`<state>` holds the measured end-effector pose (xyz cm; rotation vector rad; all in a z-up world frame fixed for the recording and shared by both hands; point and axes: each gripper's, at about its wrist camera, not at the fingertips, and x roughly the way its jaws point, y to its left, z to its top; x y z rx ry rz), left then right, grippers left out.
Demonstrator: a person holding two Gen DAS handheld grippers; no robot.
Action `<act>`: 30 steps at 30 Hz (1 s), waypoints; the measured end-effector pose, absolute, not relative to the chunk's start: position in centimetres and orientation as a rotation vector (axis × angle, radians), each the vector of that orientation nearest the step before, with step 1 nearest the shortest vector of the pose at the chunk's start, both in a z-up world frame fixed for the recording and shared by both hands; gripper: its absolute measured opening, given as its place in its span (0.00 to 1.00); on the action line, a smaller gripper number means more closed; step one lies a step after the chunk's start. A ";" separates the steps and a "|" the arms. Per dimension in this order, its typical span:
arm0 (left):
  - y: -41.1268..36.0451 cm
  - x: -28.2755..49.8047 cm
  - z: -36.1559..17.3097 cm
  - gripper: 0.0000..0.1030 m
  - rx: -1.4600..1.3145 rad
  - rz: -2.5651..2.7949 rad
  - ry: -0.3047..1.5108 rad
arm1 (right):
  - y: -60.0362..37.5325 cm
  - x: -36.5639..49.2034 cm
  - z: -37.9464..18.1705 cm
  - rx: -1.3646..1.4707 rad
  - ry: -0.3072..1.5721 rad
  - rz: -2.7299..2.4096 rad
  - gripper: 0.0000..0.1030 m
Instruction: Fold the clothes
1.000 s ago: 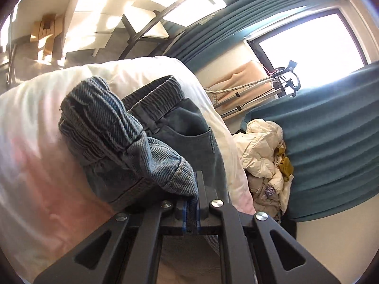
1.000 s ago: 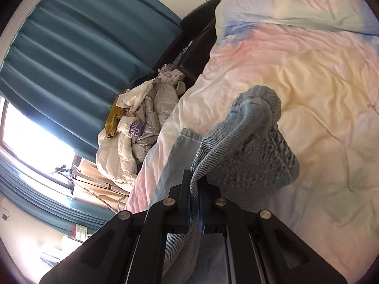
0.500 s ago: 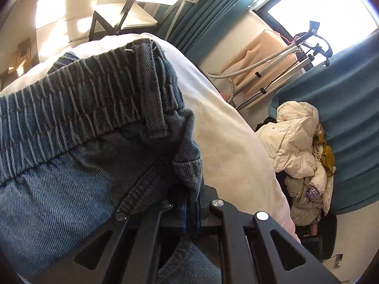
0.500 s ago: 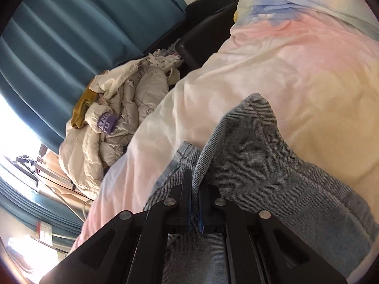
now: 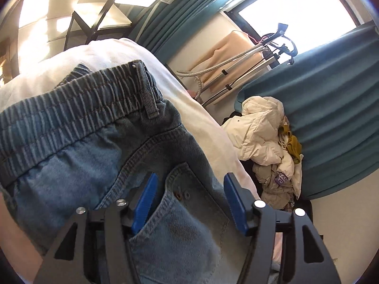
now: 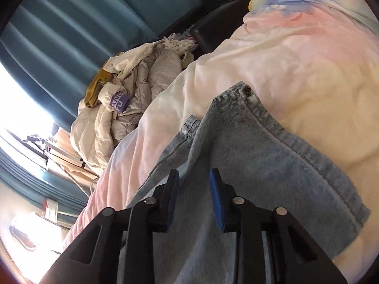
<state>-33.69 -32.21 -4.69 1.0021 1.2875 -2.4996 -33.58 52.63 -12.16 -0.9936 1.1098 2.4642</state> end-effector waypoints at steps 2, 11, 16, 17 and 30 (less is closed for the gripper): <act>-31.8 -31.2 -4.0 0.72 0.995 -2.537 1.273 | 52.1 -31.3 -11.4 -0.999 1.115 2.497 0.40; -33.4 -20.9 -8.4 0.72 1.069 -2.335 1.629 | 52.1 -21.3 -12.4 -1.034 1.335 2.428 0.57; -34.3 -19.4 -12.1 0.72 1.075 -2.188 1.710 | 52.6 -18.6 -15.4 -1.060 1.560 2.307 0.66; -34.3 -19.6 -12.6 0.72 1.076 -2.184 1.717 | 52.6 -18.7 -16.1 -1.083 1.581 2.294 0.66; -33.1 -27.5 -13.4 0.38 0.990 -2.381 1.402 | 52.6 -26.7 -18.7 -0.924 1.344 2.449 0.61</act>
